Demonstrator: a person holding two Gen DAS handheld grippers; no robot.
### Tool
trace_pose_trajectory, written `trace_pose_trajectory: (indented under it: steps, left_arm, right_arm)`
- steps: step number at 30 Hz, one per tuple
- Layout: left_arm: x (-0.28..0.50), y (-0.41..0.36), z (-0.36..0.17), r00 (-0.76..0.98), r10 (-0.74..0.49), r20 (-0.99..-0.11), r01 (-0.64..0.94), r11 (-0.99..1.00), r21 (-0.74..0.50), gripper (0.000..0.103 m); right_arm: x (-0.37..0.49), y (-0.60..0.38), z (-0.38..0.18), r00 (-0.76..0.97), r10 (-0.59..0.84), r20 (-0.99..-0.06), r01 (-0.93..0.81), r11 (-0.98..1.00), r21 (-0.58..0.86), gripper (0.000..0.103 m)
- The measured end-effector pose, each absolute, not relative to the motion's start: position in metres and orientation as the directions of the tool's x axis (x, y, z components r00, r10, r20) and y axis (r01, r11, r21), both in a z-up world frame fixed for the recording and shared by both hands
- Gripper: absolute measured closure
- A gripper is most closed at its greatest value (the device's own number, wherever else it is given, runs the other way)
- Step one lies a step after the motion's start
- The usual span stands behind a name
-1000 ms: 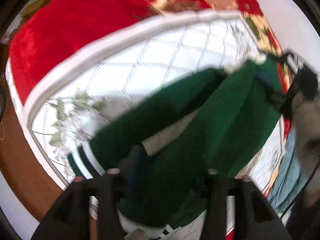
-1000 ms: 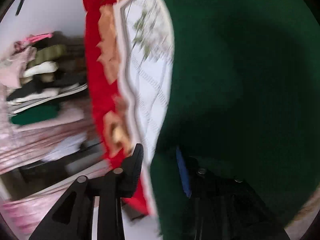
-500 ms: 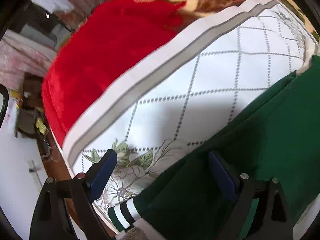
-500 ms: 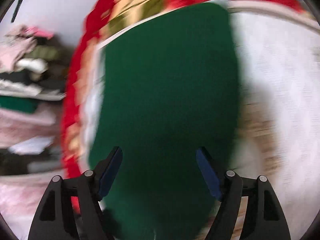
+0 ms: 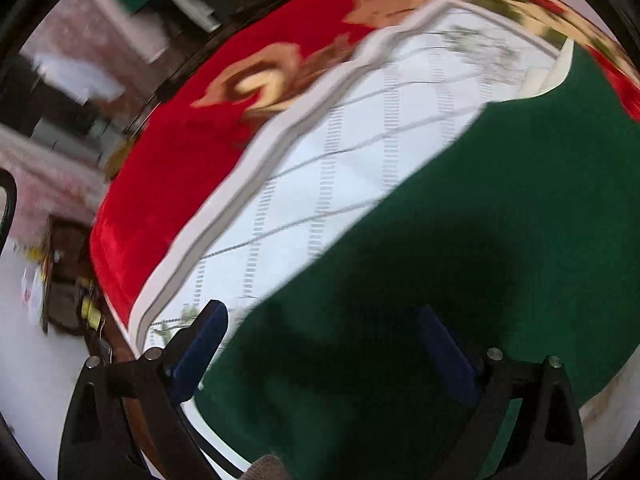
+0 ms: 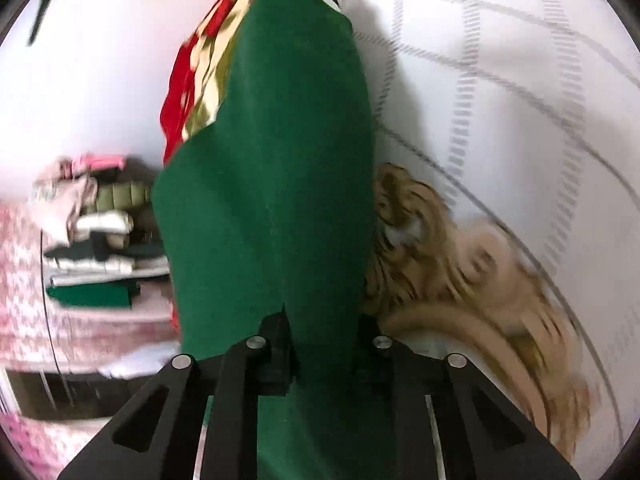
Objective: Fold large clothes
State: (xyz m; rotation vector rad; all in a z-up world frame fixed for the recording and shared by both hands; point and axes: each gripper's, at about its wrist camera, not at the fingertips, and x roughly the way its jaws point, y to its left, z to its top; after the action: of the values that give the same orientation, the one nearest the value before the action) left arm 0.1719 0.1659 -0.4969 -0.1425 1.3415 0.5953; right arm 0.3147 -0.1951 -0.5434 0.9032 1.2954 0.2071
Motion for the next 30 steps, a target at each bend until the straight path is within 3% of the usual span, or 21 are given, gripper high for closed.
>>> trace_pose_trajectory:
  steps: [5, 9, 12, 15, 18, 21, 25, 30]
  left_arm:
    - [0.174, 0.087, -0.490, 0.131, 0.233, -0.964, -0.318, 0.930, 0.182, 0.005]
    - [0.180, 0.037, -0.504, 0.120, 0.201, -0.972, -0.203, 0.964, 0.174, 0.005]
    - [0.195, 0.014, -0.512, 0.122, 0.177, -0.977, -0.174, 0.973, 0.154, 0.005]
    - [0.216, -0.002, -0.513, 0.154, 0.179, -0.972, -0.156, 0.975, 0.155, 0.005]
    - [0.237, -0.006, -0.532, 0.156, 0.233, -0.960, -0.151, 0.966, 0.210, 0.000]
    - [0.251, 0.010, -0.558, 0.096, 0.210, -0.973, -0.190, 0.963, 0.189, 0.000]
    - [0.253, 0.021, -0.563, 0.076, 0.158, -0.985, -0.230, 0.964, 0.136, 0.000]
    - [0.246, 0.026, -0.565, 0.079, 0.144, -0.986, -0.252, 0.960, 0.121, 0.000]
  right_arm:
    - [0.208, -0.257, -0.502, 0.249, 0.465, -0.849, 0.477, 0.704, 0.526, 0.083]
    - [0.153, -0.294, -0.522, 0.037, 0.429, -0.903, 0.570, 0.733, 0.371, 0.061]
    - [0.138, -0.316, -0.522, -0.004, 0.409, -0.913, 0.575, 0.748, 0.332, 0.061]
    - [0.138, -0.321, -0.488, 0.008, 0.295, -0.955, 0.504, 0.824, 0.259, 0.061]
    - [0.152, -0.320, -0.453, 0.095, 0.279, -0.956, 0.460, 0.839, 0.291, 0.061]
    - [0.207, -0.296, -0.447, 0.125, 0.304, -0.945, 0.333, 0.884, 0.328, 0.061]
    - [0.284, -0.259, -0.472, 0.128, 0.320, -0.939, 0.200, 0.919, 0.340, 0.061]
    - [0.363, -0.224, -0.530, 0.103, 0.226, -0.969, 0.102, 0.966, 0.237, 0.061]
